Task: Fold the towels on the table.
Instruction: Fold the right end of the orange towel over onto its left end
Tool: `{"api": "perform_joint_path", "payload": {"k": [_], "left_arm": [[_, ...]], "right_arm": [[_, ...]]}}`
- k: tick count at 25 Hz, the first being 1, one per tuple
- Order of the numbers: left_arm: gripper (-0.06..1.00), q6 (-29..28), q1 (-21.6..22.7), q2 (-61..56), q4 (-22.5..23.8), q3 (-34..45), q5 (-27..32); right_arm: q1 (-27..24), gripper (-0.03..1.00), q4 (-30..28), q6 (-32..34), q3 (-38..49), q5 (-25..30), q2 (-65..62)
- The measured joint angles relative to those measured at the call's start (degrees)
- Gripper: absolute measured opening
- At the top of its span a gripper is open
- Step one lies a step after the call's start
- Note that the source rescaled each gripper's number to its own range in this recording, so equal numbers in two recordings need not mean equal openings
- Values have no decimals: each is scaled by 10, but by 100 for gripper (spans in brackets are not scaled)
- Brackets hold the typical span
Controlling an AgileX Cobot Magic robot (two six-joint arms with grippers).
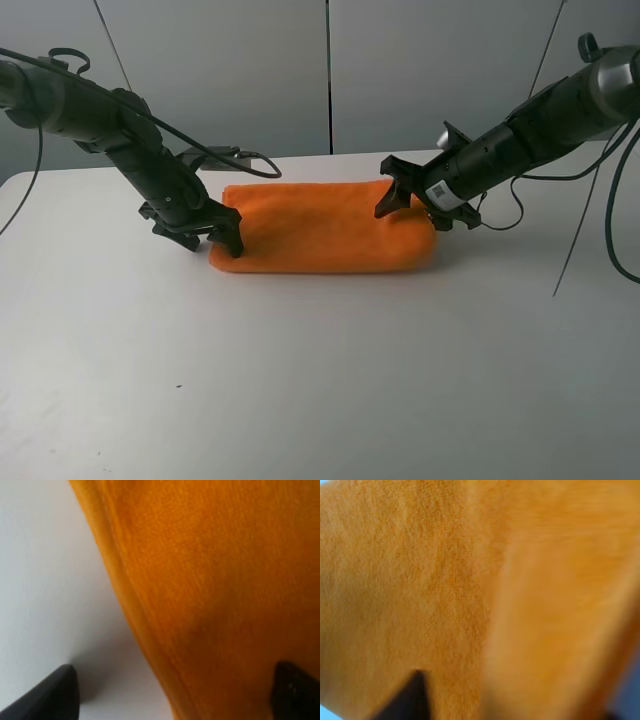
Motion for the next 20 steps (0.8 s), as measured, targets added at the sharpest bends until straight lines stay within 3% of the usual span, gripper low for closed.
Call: {"api": "perform_joint_path", "payload": {"k": [1, 2, 13, 20], "left_arm": [[99, 0, 0, 0, 0, 0, 0], [99, 0, 0, 0, 0, 0, 0], [99, -2, -1, 0, 21, 0, -1], [99, -3, -1, 0, 25, 0, -2]], "right_arm": [[0, 18, 0, 0, 0, 0, 0], [0, 6, 0, -1, 0, 0, 0], [0, 5, 0, -15, 0, 14, -7], [0, 5, 28, -30, 0, 61, -35]]}}
